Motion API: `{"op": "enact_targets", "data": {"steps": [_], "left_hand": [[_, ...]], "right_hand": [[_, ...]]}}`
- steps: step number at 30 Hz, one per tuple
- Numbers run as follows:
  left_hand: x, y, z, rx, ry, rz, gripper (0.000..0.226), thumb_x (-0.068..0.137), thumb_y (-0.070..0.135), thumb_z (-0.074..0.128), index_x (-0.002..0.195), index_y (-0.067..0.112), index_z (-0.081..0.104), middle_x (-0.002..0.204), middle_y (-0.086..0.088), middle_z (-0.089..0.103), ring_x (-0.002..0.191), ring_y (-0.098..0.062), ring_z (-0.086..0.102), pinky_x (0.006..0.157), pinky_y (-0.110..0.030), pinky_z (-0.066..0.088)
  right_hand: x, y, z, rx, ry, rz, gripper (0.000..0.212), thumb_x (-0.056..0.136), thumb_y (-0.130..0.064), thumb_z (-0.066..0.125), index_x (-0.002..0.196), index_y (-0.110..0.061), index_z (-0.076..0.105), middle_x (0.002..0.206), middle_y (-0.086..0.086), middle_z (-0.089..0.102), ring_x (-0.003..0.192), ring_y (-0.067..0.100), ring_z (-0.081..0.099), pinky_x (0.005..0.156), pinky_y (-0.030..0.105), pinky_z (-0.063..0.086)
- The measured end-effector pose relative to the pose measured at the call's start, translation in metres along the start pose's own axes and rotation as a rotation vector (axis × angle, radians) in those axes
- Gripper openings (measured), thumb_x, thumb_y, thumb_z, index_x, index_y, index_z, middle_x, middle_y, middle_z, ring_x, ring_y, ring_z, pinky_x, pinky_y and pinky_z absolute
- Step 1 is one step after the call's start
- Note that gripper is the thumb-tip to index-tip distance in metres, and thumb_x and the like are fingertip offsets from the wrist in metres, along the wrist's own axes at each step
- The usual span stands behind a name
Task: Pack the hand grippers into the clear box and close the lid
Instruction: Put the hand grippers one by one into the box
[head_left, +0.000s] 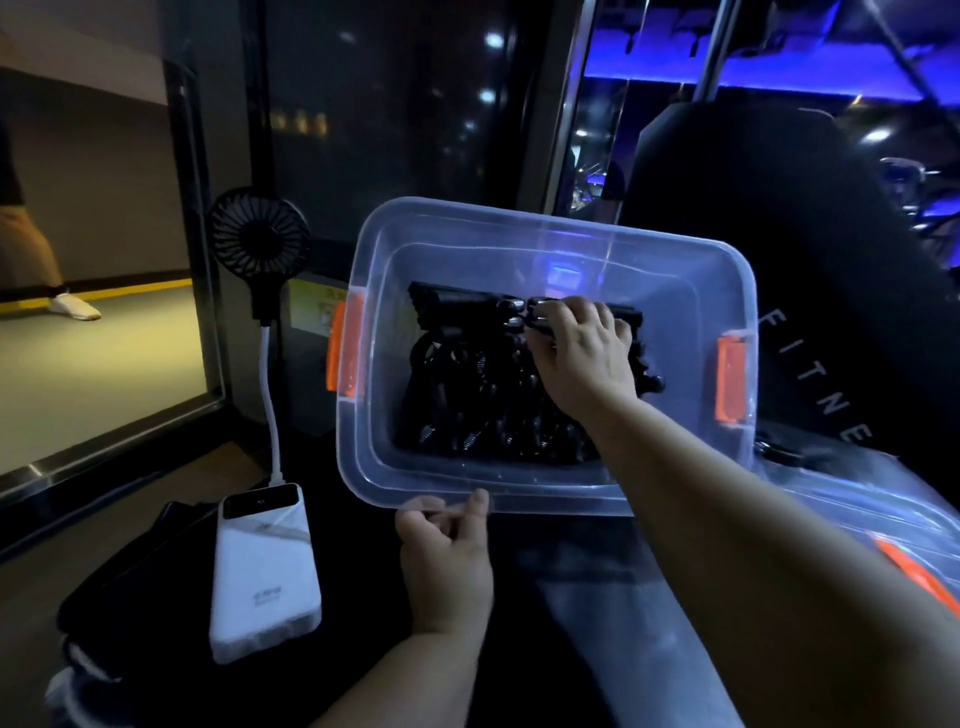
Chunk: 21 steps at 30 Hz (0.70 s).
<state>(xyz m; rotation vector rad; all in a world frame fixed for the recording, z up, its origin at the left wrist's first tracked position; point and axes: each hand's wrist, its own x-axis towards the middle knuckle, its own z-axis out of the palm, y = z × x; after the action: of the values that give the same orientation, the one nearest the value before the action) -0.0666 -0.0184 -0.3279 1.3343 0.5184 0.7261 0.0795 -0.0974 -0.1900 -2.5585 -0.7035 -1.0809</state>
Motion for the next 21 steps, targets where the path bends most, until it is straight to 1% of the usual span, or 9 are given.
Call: {"op": "enact_targets", "data": {"steps": [2, 5, 7, 9, 11, 13, 15, 17, 21], "left_hand": [[-0.002, 0.001, 0.0, 0.013, 0.01, 0.012, 0.034, 0.087, 0.03, 0.066, 0.101, 0.014, 0.04, 0.091, -0.006, 0.069, 0.078, -0.007, 0.062, 0.06, -0.013, 0.04], [-0.002, 0.002, 0.0, 0.013, 0.019, 0.014, 0.032, 0.087, 0.03, 0.066, 0.101, 0.016, 0.04, 0.086, -0.001, 0.071, 0.083, -0.013, 0.065, 0.07, -0.027, 0.046], [-0.001, 0.0, 0.001, 0.015, 0.021, 0.019, 0.028, 0.088, 0.029, 0.065, 0.098, 0.018, 0.04, 0.081, 0.004, 0.072, 0.086, -0.013, 0.066, 0.078, -0.034, 0.051], [0.0, -0.001, 0.001, 0.03, 0.023, 0.031, 0.027, 0.089, 0.031, 0.064, 0.096, 0.022, 0.04, 0.079, 0.007, 0.073, 0.088, -0.012, 0.066, 0.085, -0.043, 0.052], [0.001, -0.004, 0.002, 0.04, 0.031, 0.037, 0.028, 0.089, 0.032, 0.064, 0.098, 0.021, 0.04, 0.08, 0.007, 0.073, 0.09, -0.012, 0.065, 0.088, -0.047, 0.05], [0.001, -0.004, 0.003, 0.027, 0.042, 0.043, 0.027, 0.09, 0.032, 0.064, 0.097, 0.022, 0.039, 0.08, 0.008, 0.072, 0.09, -0.012, 0.064, 0.085, -0.046, 0.05], [0.0, -0.003, 0.004, 0.011, 0.041, 0.056, 0.027, 0.091, 0.03, 0.062, 0.099, 0.019, 0.039, 0.082, 0.007, 0.071, 0.088, -0.01, 0.063, 0.073, -0.038, 0.049], [-0.001, -0.001, 0.005, -0.002, 0.042, 0.073, 0.03, 0.092, 0.029, 0.061, 0.104, 0.014, 0.038, 0.083, 0.006, 0.07, 0.086, -0.009, 0.062, 0.064, -0.031, 0.045], [-0.003, 0.003, 0.008, -0.004, 0.049, 0.075, 0.031, 0.094, 0.028, 0.059, 0.108, 0.011, 0.038, 0.084, 0.006, 0.068, 0.086, -0.01, 0.06, 0.06, -0.027, 0.042]], "right_hand": [[-0.014, 0.014, -0.008, 0.005, 0.037, -0.009, 0.034, 0.094, -0.043, 0.049, 0.12, -0.023, 0.06, 0.12, 0.004, 0.055, 0.117, 0.03, 0.045, 0.097, 0.044, 0.032], [-0.032, 0.041, -0.023, 0.038, 0.093, -0.006, 0.039, 0.09, -0.045, 0.044, 0.11, -0.019, 0.065, 0.111, 0.006, 0.06, 0.108, 0.033, 0.052, 0.088, 0.043, 0.04], [-0.043, 0.061, -0.034, 0.09, 0.106, 0.015, 0.043, 0.088, -0.045, 0.041, 0.107, -0.016, 0.067, 0.107, 0.008, 0.062, 0.103, 0.035, 0.054, 0.086, 0.042, 0.044], [-0.054, 0.079, -0.043, 0.116, 0.125, 0.025, 0.041, 0.088, -0.043, 0.042, 0.103, -0.014, 0.068, 0.102, 0.009, 0.062, 0.098, 0.035, 0.056, 0.086, 0.04, 0.045], [-0.065, 0.096, -0.051, 0.104, 0.134, 0.031, 0.038, 0.088, -0.041, 0.044, 0.101, -0.014, 0.068, 0.1, 0.008, 0.062, 0.095, 0.034, 0.057, 0.084, 0.036, 0.044], [-0.075, 0.113, -0.059, 0.09, 0.155, 0.034, 0.036, 0.089, -0.04, 0.046, 0.101, -0.014, 0.067, 0.1, 0.008, 0.062, 0.094, 0.033, 0.056, 0.085, 0.032, 0.04], [-0.085, 0.13, -0.068, 0.105, 0.17, 0.058, 0.038, 0.089, -0.04, 0.045, 0.104, -0.013, 0.067, 0.103, 0.009, 0.061, 0.095, 0.033, 0.055, 0.088, 0.032, 0.038], [-0.095, 0.146, -0.077, 0.133, 0.174, 0.108, 0.041, 0.088, -0.039, 0.043, 0.107, -0.011, 0.066, 0.105, 0.012, 0.061, 0.098, 0.034, 0.054, 0.09, 0.036, 0.039], [-0.116, 0.179, -0.083, 0.089, 0.115, 0.212, 0.039, 0.089, -0.036, 0.046, 0.111, -0.009, 0.064, 0.11, 0.015, 0.06, 0.102, 0.038, 0.053, 0.09, 0.039, 0.041]]}}
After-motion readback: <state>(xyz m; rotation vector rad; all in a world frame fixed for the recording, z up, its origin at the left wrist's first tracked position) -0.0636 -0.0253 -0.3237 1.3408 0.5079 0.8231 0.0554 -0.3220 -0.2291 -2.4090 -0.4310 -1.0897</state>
